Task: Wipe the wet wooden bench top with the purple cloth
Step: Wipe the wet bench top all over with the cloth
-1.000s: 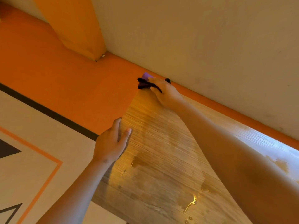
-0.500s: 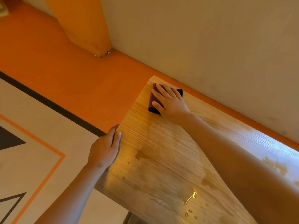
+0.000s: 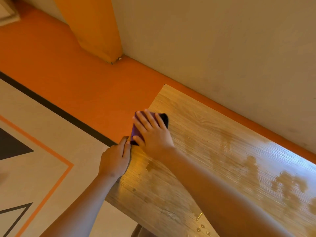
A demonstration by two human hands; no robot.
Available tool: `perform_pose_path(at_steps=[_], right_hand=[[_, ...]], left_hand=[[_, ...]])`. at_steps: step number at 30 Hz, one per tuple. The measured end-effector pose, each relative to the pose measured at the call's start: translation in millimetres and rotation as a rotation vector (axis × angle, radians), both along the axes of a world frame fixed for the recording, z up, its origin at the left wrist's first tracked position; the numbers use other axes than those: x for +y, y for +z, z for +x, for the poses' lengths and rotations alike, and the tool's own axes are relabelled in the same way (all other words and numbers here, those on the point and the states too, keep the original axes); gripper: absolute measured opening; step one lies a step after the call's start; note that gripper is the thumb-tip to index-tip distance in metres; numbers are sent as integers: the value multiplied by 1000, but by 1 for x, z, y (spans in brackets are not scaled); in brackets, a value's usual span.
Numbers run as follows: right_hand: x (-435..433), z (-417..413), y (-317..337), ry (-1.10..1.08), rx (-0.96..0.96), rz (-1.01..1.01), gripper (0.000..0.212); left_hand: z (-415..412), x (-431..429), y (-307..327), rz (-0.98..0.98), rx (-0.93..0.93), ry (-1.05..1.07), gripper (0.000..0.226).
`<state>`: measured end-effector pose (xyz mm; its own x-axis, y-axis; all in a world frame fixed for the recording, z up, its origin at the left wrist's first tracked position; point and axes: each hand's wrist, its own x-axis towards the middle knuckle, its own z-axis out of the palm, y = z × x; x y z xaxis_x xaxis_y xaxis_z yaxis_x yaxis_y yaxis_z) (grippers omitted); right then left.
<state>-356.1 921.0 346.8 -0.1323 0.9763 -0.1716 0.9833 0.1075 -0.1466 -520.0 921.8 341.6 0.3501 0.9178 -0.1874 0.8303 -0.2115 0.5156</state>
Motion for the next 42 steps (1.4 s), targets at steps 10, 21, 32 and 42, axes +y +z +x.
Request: perform_pose_path(at_steps=[10,21,32,42], right_hand=[[18,116,2,-355,-19,-50,65],[-24,-8,2,-273,18,-52,64],[-44,91,5,-420,47,6,71],[-97,158,36,-630,368,311,46]], left_hand=[[1,0,1,-34,31,2,50],[-2,0,-1,19,-46,-12,49],[5,-5,8,-36,46,20,44],[7,-6,7,13,127,71,43]])
